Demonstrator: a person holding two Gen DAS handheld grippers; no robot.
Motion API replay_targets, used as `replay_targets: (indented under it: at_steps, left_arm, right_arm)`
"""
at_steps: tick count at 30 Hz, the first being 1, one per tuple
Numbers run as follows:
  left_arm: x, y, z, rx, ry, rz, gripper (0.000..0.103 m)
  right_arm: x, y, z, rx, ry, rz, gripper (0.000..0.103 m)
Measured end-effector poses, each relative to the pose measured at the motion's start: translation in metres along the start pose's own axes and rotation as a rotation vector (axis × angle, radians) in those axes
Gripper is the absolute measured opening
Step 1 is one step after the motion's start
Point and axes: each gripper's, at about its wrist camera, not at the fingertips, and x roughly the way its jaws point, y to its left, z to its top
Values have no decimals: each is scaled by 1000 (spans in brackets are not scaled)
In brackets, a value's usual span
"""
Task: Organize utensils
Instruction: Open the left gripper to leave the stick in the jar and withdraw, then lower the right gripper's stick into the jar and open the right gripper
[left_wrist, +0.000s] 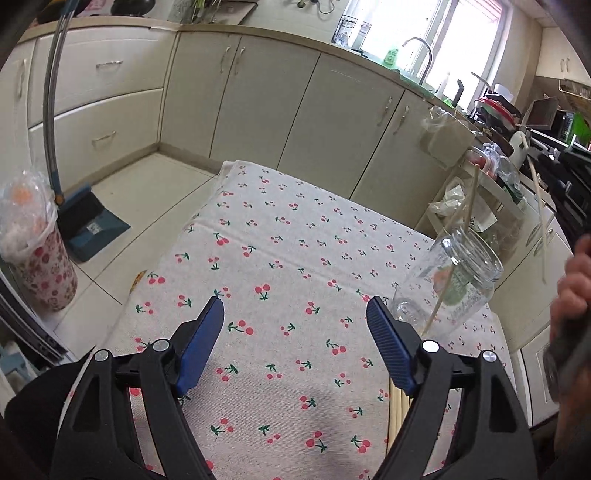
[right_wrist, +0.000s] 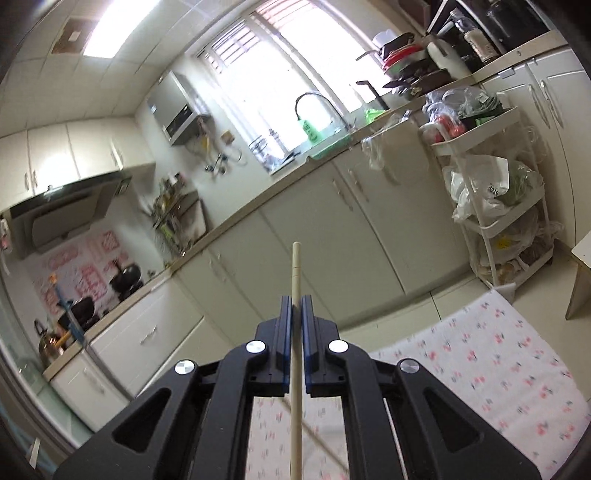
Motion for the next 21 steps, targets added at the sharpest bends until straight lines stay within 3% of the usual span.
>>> replay_targets:
  at_steps: [7,21]
  left_arm:
    - [10,5,-2,-28,20,-20,76]
    - [17,5,-2,-41,45,-22,77]
  right_arm:
    - [29,4,-2,-84,-49,-68,6]
    - [29,3,-39,-201,60,-88,6]
